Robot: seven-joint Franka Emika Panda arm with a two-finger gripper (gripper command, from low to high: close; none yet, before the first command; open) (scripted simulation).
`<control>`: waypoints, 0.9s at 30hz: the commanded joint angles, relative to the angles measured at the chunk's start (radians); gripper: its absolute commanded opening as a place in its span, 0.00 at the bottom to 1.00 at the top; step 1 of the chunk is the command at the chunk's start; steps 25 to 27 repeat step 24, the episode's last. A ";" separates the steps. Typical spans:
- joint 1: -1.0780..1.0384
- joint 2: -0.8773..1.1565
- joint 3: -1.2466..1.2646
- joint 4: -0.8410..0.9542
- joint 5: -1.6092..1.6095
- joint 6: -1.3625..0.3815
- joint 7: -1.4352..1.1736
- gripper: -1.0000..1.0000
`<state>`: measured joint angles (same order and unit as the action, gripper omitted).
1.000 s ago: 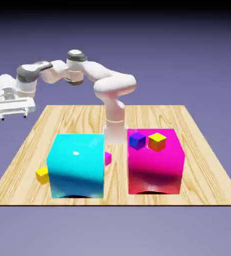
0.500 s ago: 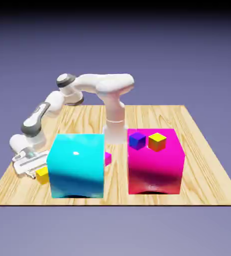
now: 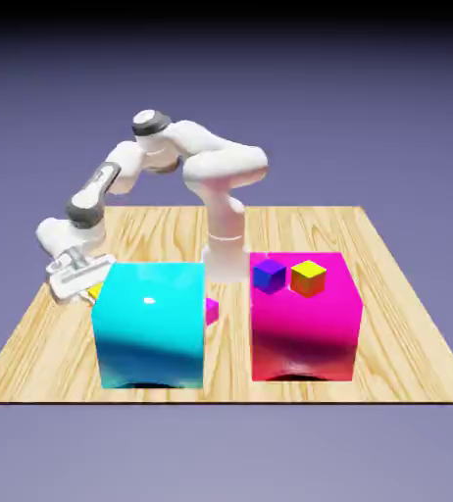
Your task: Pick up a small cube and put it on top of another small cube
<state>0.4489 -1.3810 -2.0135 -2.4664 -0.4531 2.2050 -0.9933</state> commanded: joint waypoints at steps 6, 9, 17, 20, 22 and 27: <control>-0.132 0.057 -0.080 -0.218 -0.006 0.022 -0.083 0.00; -0.198 0.086 -0.120 -0.326 -0.010 0.032 -0.124 0.00; -0.223 0.112 -0.230 -0.478 -0.053 0.126 -0.174 0.00; -0.114 0.082 -0.322 -0.480 -0.106 0.241 -0.171 0.00; -0.082 0.073 -0.350 -0.481 -0.122 0.275 -0.170 1.00; -0.118 0.083 -0.319 -0.480 -0.104 0.237 -0.171 1.00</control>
